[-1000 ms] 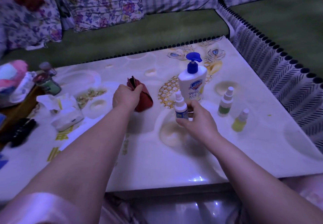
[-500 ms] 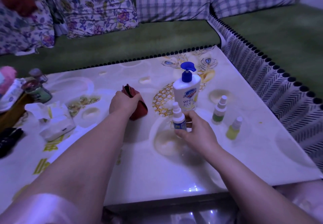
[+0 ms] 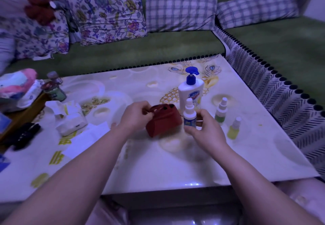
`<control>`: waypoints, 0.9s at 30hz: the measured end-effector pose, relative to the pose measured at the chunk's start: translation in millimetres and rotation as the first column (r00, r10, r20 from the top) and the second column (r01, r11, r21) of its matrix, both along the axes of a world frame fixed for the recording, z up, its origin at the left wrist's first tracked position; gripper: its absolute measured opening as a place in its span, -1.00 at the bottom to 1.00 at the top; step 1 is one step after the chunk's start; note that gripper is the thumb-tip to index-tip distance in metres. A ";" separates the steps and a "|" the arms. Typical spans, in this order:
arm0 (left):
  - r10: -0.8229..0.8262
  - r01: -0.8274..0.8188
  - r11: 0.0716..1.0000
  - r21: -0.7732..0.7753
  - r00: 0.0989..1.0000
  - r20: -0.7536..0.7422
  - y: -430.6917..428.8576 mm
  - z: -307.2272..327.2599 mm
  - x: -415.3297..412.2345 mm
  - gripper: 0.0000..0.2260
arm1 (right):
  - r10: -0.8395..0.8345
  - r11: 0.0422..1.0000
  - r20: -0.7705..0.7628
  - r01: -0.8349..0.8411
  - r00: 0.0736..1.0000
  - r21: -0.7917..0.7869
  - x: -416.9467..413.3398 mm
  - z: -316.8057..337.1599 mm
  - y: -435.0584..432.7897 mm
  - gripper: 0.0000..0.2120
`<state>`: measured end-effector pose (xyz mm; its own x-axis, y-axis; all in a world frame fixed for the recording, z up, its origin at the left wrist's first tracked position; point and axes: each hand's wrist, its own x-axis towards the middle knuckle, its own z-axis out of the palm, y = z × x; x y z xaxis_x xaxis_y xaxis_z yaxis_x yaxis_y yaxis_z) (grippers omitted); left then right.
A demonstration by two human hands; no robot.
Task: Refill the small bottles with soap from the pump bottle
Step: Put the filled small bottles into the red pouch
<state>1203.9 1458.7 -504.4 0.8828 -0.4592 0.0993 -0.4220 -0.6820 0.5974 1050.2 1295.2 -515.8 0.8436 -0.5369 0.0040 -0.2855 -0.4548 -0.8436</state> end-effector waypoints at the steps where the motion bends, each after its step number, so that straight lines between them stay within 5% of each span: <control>1: -0.053 0.053 0.999 0.007 0.999 0.000 0.2 -0.6 -8.3 -0.91 | -0.016 1.000 0.021 0.016 1.000 -0.002 -4.6 2.2 -1.6 -0.67; 7: -0.216 0.215 0.976 0.033 0.976 0.007 -1.9 -21.4 -46.1 -0.93 | -0.101 0.994 0.067 0.099 0.993 0.040 -26.8 4.1 -11.7 -0.65; 13: -0.058 0.048 0.982 -0.183 0.997 -0.047 7.2 -20.8 -53.5 -0.76 | -0.086 0.994 0.065 0.081 0.994 0.071 -27.4 2.3 -7.3 -0.66; 16: 0.019 -0.035 0.963 -0.267 0.998 -0.063 12.2 -12.9 -52.3 -0.94 | -0.088 0.995 0.101 0.082 0.991 0.060 -22.4 3.8 -5.5 -0.63; 27: -0.017 0.010 0.994 -0.106 0.998 -0.060 1.5 -13.0 -54.0 -0.90 | -0.108 0.991 0.144 0.095 0.984 0.095 0.0 2.6 0.6 -0.62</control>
<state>1149.9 1460.2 -517.4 0.8825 -0.4608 0.0943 -0.3912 -0.6080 0.6909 1050.2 1295.8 -513.2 0.7784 -0.6234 0.0743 -0.1951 -0.3528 -0.9151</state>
